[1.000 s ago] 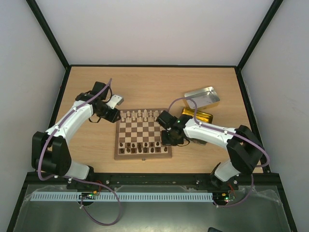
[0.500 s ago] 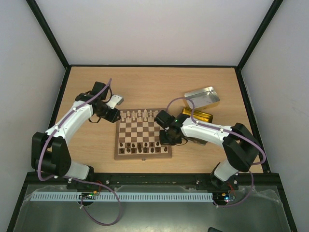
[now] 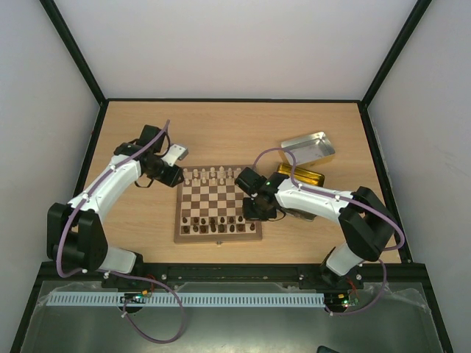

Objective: Set up the chess pieces on the board
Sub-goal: Place the chess piece on the chessboard.

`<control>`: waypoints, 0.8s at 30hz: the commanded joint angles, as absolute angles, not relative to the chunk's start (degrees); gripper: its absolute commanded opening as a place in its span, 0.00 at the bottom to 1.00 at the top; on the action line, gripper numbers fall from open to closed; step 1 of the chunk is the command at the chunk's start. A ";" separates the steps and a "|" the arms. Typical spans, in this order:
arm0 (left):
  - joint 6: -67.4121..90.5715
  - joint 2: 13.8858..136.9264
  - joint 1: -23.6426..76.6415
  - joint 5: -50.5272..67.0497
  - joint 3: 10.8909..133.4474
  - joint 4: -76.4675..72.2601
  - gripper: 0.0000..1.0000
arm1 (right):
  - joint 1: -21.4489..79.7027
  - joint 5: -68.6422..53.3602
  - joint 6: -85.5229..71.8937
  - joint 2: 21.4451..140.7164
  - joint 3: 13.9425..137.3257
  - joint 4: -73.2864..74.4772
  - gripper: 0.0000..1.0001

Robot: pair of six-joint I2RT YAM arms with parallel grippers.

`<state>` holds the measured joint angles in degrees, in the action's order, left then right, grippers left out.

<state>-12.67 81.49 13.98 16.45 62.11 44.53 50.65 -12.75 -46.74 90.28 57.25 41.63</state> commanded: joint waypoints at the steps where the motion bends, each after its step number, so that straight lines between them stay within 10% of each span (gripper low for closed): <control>1: -13.01 80.08 14.31 16.44 61.61 45.01 0.33 | 51.10 -12.35 -46.88 89.59 57.06 41.66 0.15; 24: -13.10 79.88 14.28 16.59 61.18 44.56 0.34 | 51.99 -13.60 -47.15 89.60 58.92 41.76 0.22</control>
<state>-12.64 80.55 13.98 16.45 61.32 44.45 51.48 -14.04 -46.78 90.28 57.36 41.25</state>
